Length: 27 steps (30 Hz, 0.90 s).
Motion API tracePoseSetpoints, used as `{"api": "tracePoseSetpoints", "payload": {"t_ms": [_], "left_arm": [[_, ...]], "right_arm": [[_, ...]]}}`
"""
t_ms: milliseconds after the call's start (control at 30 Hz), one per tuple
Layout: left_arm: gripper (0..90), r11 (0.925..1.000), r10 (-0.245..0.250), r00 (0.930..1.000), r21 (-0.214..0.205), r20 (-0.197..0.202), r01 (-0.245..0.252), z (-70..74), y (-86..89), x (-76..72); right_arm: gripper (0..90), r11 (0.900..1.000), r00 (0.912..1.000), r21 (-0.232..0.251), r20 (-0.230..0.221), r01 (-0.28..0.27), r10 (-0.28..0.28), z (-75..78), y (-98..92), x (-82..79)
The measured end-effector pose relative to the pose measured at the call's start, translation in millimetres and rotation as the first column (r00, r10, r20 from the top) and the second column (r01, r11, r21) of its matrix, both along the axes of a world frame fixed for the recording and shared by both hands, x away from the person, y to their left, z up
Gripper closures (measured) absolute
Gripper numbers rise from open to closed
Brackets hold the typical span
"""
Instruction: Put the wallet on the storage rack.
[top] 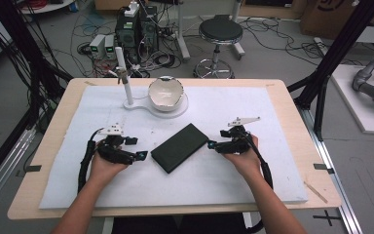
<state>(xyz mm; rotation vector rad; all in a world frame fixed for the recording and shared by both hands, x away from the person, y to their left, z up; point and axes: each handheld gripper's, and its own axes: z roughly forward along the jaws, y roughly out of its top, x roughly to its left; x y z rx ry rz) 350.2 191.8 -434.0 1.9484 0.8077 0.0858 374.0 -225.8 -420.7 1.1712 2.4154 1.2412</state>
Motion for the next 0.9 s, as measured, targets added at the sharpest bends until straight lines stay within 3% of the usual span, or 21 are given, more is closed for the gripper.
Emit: {"api": "tracePoseSetpoints", "payload": {"t_ms": [200,300,333,367,500,600,700,800,900], "left_arm": [[23.8,0.9989,-0.022,0.997,0.041,-0.074,0.025,-8.2,-27.7,11.9],[37.2,0.9942,-0.046,0.9916,0.091,-0.121,0.057,-15.0,-40.7,16.4],[41.4,0.9949,-0.057,0.9918,0.077,-0.114,0.066,-14.8,-41.7,16.2],[52.5,0.9954,-0.058,0.9899,0.069,-0.13,0.067,-15.6,-42.9,16.8],[61.9,0.9949,-0.026,0.9938,0.094,-0.108,0.036,-13.0,-42.5,14.9],[78.1,0.9919,-0.006,0.9979,0.127,-0.065,0.014,-7.5,-43.1,11.1],[82.3,0.9885,-0.017,0.9988,0.149,-0.045,0.024,-5.2,-44.8,9.2],[83.5,0.9911,-0.019,0.998,0.13,-0.061,0.027,-5.0,-42.5,10.3],[84.4,0.9961,-0.016,0.9964,0.085,-0.083,0.024,-3.1,-38.9,10.6]], "right_arm": [[23.5,0.9996,0.9997,0.021,0.009,0.021,-0.021,6.3,-9.1,-3.5],[23.5,0.9996,0.9996,0.02,0.018,0.021,-0.021,7.8,-13.4,-5.0],[23.5,0.9995,0.9996,0.022,0.014,0.025,-0.025,8.2,-14.2,-5.7],[23.5,0.9995,0.9995,0.022,0.021,0.022,-0.022,8.2,-15.3,-5.5],[23.5,0.9992,0.9993,0.024,0.019,0.032,-0.032,8.5,-17.5,-5.4],[23.7,0.9994,0.9994,0.018,0.018,0.031,-0.031,8.1,-17.5,-5.4],[23.9,0.9994,0.9993,0.009,0.017,0.033,-0.033,8.6,-16.5,-6.7],[23.9,0.9995,0.9992,0.001,0.026,0.031,-0.031,8.5,-16.4,-6.7],[24.1,0.9994,0.9991,-0.002,0.025,0.034,-0.034,8.8,-16.3,-7.3]]}}
